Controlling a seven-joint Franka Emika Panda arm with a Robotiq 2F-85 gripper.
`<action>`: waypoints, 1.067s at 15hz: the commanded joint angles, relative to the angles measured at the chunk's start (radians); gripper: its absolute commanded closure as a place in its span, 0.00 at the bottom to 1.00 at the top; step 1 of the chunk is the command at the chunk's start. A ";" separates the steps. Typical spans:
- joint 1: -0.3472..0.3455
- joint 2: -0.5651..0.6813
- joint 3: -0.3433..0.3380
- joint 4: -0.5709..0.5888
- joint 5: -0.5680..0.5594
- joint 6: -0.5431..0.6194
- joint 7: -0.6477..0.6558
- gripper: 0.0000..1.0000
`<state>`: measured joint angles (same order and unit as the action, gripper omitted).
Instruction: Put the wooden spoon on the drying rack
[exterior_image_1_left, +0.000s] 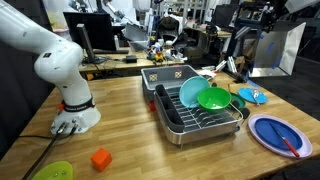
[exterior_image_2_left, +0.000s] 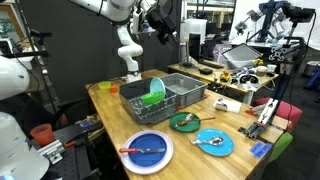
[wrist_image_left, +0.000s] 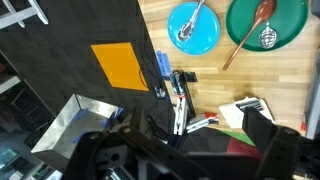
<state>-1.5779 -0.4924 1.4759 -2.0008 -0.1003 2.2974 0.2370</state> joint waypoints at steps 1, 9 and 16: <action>0.002 0.018 0.006 0.007 -0.028 -0.011 0.018 0.00; 0.000 0.017 0.011 0.012 -0.027 -0.023 0.017 0.00; -0.159 0.077 0.179 0.025 0.050 -0.013 -0.032 0.00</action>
<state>-1.6565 -0.4807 1.5677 -1.9934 -0.0866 2.2804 0.2468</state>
